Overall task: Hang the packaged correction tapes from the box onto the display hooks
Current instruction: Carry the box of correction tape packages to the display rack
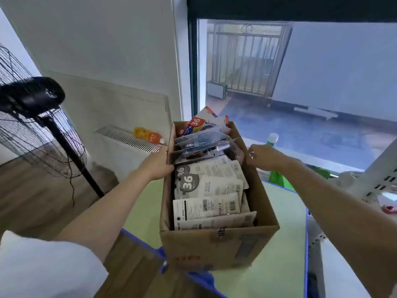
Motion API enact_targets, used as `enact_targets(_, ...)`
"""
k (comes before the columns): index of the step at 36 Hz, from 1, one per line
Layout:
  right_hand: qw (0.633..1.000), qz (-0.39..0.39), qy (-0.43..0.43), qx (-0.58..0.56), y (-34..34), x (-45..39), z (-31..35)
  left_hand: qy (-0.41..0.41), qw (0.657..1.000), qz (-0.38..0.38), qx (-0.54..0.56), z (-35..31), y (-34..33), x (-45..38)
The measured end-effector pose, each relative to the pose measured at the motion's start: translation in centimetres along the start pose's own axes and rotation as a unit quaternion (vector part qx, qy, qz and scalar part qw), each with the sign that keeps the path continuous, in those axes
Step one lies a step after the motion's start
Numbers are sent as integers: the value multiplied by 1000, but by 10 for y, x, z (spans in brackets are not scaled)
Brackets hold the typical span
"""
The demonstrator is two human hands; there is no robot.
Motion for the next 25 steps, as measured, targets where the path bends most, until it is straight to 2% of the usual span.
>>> enact_targets(6, 1000, 6, -16, -12, -2, 3, 5, -13, 1000, 6, 25, -3, 1, 1)
enact_targets(11, 999, 24, -16, 21, -1, 8, 14, 26, 997, 16, 69, 12, -4, -12)
enact_targets(17, 994, 21, -23, -103, -7, 4, 9, 42, 991, -2, 127, 13, -11, -15)
enact_targets(23, 976, 55, -21, -208, -15, 3, 5, 64, 992, -41, 105, 18, -15, -15)
enact_targets(25, 975, 44, -29, -218, -15, 3, 5, 69, 991, -49, 106, 17, -15, -15)
Point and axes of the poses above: each hand's wrist, its own x-axis away from the middle knuckle, its own y-axis out of the back of the hand, z = x × y, the point moved 3 cm from there along -x, towards the middle knuckle, and after that the axes turned 9 degrees about z, right-handed, at the moved point
